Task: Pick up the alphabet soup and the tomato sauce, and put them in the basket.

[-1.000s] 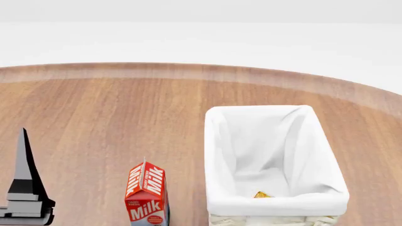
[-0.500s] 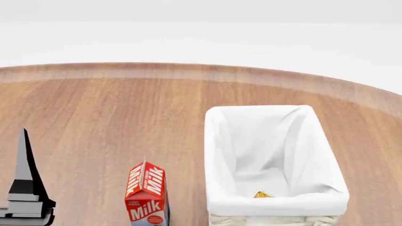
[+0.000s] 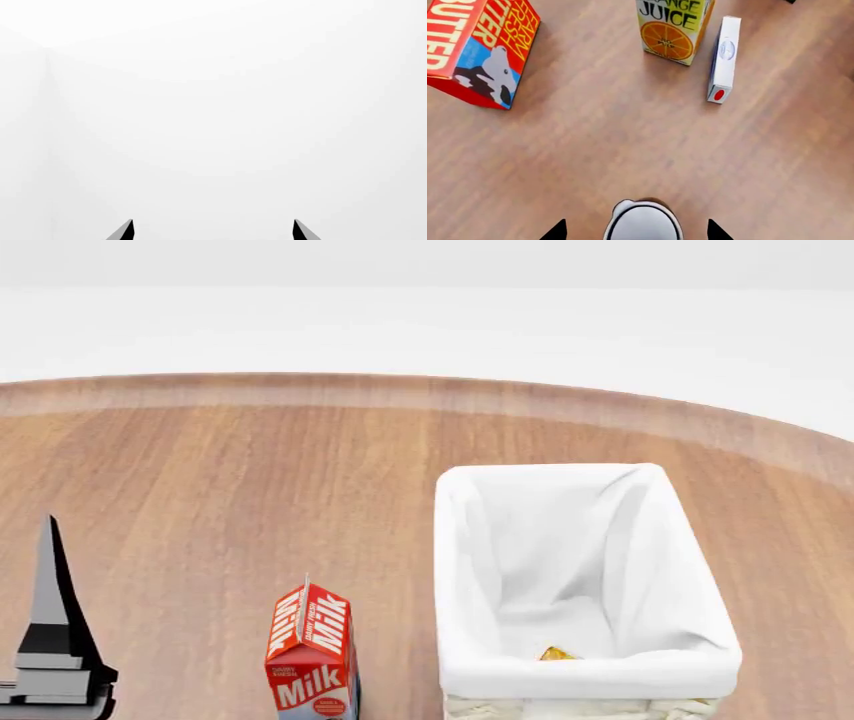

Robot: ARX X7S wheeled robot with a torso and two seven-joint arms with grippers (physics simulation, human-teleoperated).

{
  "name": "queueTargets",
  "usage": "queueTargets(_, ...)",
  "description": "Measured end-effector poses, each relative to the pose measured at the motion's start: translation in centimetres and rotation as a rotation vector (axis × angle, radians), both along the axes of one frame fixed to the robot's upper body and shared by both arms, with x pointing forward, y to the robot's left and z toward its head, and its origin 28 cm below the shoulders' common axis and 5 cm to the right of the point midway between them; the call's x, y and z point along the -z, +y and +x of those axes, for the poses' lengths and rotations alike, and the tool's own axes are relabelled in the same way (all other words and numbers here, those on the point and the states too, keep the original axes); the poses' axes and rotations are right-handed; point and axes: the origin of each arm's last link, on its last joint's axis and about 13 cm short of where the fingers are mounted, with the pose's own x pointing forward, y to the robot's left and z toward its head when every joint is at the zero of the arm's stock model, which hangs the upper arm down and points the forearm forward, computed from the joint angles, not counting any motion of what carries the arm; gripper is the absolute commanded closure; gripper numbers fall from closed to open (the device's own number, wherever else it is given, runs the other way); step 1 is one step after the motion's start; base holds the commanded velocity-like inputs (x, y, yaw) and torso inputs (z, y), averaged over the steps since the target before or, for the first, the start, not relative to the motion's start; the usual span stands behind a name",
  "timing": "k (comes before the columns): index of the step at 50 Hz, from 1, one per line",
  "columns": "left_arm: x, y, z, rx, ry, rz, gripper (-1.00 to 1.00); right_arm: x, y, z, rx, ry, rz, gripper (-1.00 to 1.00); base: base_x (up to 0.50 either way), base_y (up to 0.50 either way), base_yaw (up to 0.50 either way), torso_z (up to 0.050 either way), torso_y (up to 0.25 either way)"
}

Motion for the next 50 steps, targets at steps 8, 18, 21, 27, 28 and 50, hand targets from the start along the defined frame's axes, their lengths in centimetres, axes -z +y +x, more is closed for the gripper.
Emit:
queueTargets(8,-0.1,0.0,0.0,0.001,-0.001,0.0,-1.0,0.5,0.0,0.0,0.002,0.008,0.002,-1.0,0.0,0.0,0.0,0.0,0.0)
queueTargets(18,0.0,0.0,0.0,0.001,-0.001,-0.001,-1.0,1.4,0.1,0.1,0.001,0.023,0.002,-1.0,0.0,0.0,0.0,0.0,0.0)
queueTargets(21,0.0,0.0,0.0,0.001,-0.001,-0.001,-1.0,1.6,0.1,0.1,0.002,0.028,0.003,-1.0,0.0,0.0,0.0,0.0,0.0)
queueTargets(27,0.0,0.0,0.0,0.001,0.0,-0.001,-1.0,2.2,0.1,0.1,0.006,0.04,0.005,-1.0,0.0,0.0,0.0,0.0,0.0)
queueTargets(28,0.0,0.0,0.0,0.001,0.001,-0.001,-1.0,2.2,0.1,0.1,0.006,0.042,0.006,-1.0,0.0,0.0,0.0,0.0,0.0)
queueTargets(50,0.0,-0.1,0.0,0.002,0.002,0.0,-1.0,3.2,-0.3,0.1,0.029,0.064,0.01,-1.0,0.0,0.0,0.0,0.0,0.0)
